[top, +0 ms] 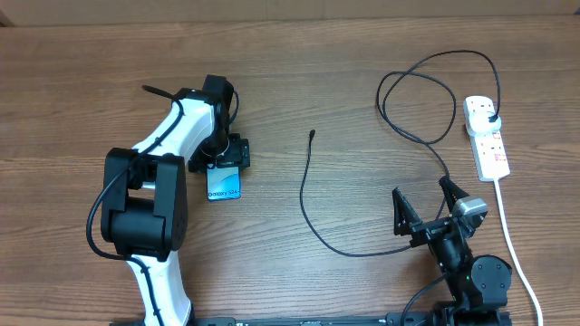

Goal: Plug charger to phone and switch on socket
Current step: 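Close the left gripper on the smartphone's bottom edge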

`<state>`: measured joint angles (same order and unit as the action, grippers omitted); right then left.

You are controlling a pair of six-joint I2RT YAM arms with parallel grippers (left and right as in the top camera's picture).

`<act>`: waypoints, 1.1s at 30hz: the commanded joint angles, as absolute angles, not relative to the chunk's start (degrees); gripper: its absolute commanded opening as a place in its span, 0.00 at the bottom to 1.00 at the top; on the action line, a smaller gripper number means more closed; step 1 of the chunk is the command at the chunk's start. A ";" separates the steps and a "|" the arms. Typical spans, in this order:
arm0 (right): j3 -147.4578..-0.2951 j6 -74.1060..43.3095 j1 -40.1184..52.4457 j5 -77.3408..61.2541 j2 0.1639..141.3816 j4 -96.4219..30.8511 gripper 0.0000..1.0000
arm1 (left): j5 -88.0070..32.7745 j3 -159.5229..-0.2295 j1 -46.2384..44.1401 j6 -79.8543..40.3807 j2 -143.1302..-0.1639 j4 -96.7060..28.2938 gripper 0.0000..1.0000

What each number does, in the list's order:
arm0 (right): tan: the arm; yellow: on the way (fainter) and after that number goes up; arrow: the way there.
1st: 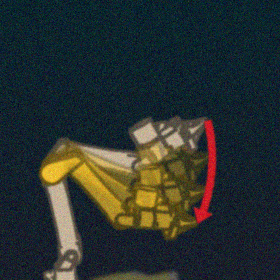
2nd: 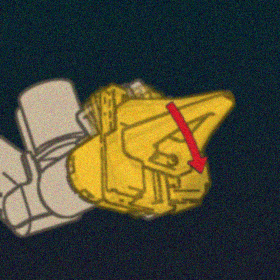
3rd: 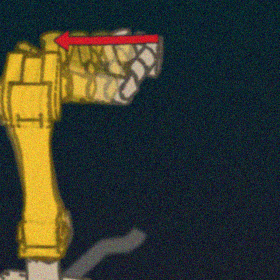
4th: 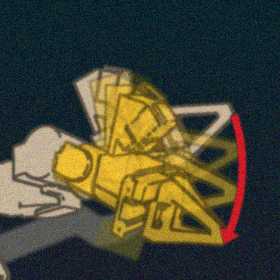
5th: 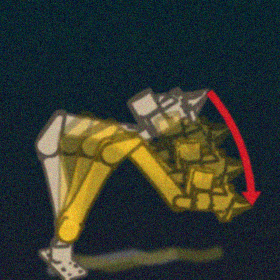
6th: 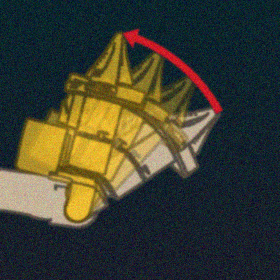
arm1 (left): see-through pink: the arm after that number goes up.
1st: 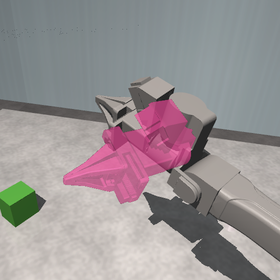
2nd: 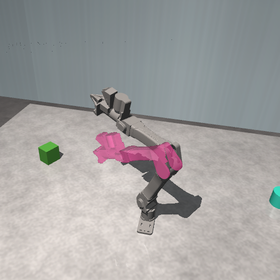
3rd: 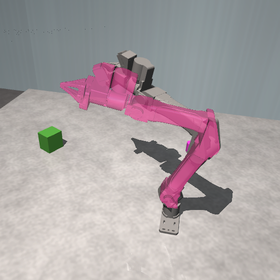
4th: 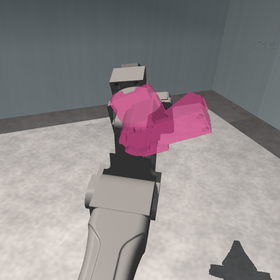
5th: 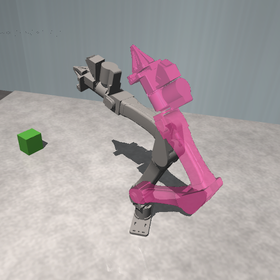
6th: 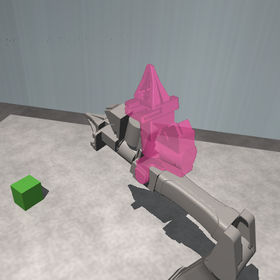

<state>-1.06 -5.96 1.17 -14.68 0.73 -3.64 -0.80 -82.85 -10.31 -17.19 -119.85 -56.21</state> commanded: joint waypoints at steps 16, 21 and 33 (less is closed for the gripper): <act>-0.45 -5.91 1.43 -14.66 0.16 -3.33 1.00 | -4.91 -79.26 -10.92 -21.15 -122.52 -51.81 0.87; -0.45 -5.91 1.43 -14.66 0.16 -3.33 1.00 | -4.89 -78.24 -10.92 -14.63 -122.52 -51.79 0.87; -0.45 -5.91 1.43 -14.66 0.16 -3.33 1.00 | -4.47 -78.15 -10.92 -7.73 -122.52 -50.89 0.87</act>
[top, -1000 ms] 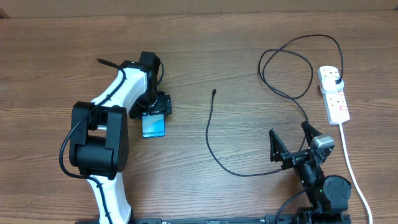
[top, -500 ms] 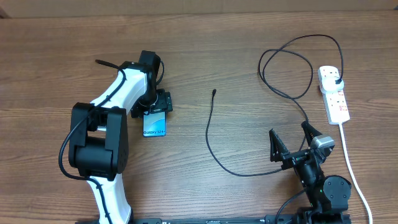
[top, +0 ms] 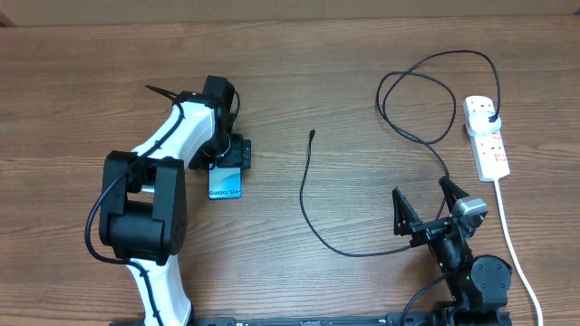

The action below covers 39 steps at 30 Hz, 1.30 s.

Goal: Plug charger to phone and switch on socket
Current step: 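Close the left gripper on the smartphone's bottom edge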

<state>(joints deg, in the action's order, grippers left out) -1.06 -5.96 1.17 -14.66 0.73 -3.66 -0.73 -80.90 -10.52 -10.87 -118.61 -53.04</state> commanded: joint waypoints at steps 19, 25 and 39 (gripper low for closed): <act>-0.45 -5.91 1.43 -14.66 0.16 -3.33 1.00 | -2.28 -78.15 -10.90 -13.26 -122.52 -50.00 0.91; -0.45 -5.91 1.43 -14.66 0.16 -3.33 1.00 | -1.04 -78.15 -10.92 -13.28 -122.54 -49.78 0.92; -0.45 -5.91 1.43 -14.66 0.16 -3.33 1.00 | -0.86 -78.15 -10.92 -13.30 -122.52 -49.23 0.84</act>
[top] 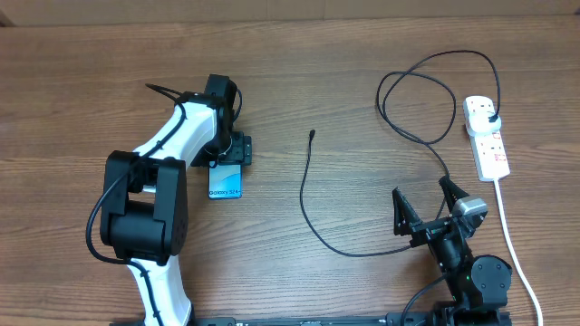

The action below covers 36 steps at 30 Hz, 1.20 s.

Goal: Plug charger to phone and switch on socket
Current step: 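Close the left gripper on the smartphone's bottom edge, then lift the smartphone with the left gripper and tilt it upright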

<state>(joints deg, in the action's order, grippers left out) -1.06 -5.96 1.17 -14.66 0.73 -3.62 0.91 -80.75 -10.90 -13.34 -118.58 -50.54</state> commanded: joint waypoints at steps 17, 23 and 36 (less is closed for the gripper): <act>-0.45 -5.91 1.43 -14.66 0.16 -3.33 1.00 | -1.06 -80.95 -10.87 -13.34 -122.50 -52.80 0.76; -0.45 -5.91 1.43 -14.66 0.16 -3.33 1.00 | -1.08 -85.93 -10.90 -13.34 -122.50 -57.17 0.77; -0.45 -5.91 1.43 -14.66 0.16 -3.33 1.00 | -3.53 -99.83 -10.90 -14.37 -122.45 -68.47 0.76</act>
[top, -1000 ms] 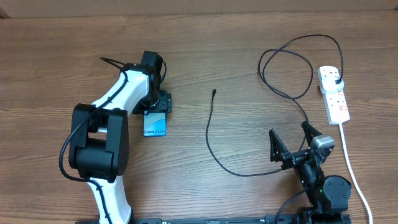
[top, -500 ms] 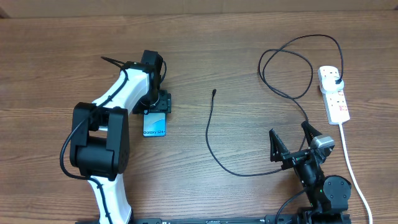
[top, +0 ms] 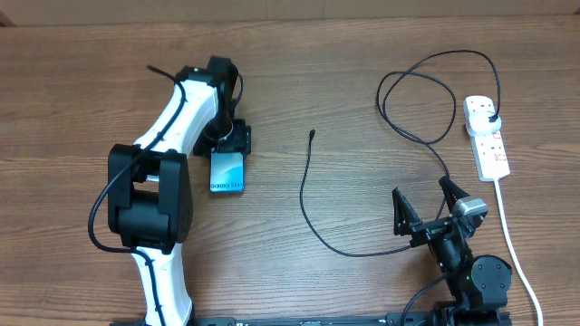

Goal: Plug charger to phone and switch on socket
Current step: 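Lift the smartphone with the left gripper and tilt it upright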

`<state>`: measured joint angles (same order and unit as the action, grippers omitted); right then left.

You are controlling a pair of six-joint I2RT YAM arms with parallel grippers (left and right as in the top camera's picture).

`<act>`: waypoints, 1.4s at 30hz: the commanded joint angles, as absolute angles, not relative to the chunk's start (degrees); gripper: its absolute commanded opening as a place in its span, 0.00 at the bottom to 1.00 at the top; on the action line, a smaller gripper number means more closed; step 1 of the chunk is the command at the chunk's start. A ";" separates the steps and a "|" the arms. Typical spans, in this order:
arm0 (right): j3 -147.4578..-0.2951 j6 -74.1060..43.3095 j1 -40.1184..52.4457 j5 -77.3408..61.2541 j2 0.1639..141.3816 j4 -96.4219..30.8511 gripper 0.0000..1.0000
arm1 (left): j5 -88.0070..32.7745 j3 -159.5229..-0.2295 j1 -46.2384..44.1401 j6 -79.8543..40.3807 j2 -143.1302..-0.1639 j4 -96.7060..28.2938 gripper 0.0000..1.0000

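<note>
The phone (top: 227, 174), its screen lit blue, lies left of centre on the wooden table (top: 299, 54). My left gripper (top: 232, 145) is over the phone's far end and closed on it. The black charger cable (top: 304, 195) has its free tip (top: 312, 134) right of the phone, lying loose. From there it curves toward the front, then loops back to a plug (top: 490, 118) in the white socket strip (top: 486, 138) at the right. My right gripper (top: 420, 188) stands open near the front right, close to the cable, and holds nothing.
The strip's white lead (top: 507, 226) runs from the strip to the front right corner, just right of the right arm's base (top: 476, 276). The left arm's black and white body (top: 149, 199) stands over the front left of the table.
The left gripper and the phone in it now sit a little farther from the front edge, with the phone turned slightly straighter. The right arm and the cable have not moved.
At all three earlier moments the left gripper stood at the phone's far end, with the phone in one spot and the right gripper open and still. By now the phone has shifted a short way toward the table's far side with the gripper.
</note>
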<state>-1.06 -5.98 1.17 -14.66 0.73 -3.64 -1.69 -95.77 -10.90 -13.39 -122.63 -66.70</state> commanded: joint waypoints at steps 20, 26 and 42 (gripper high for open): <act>-0.45 -5.91 1.43 -14.66 0.16 -3.33 1.00 | -22.72 -103.74 -10.85 -14.83 -122.48 -75.50 0.70; -0.45 -5.91 1.43 -14.66 0.16 -3.33 1.00 | -23.64 -103.74 -10.85 -14.83 -122.48 -78.56 0.68; -0.45 -5.91 1.43 -14.66 0.16 -3.33 1.00 | -35.99 -103.74 -10.87 -30.02 -122.48 -80.66 0.59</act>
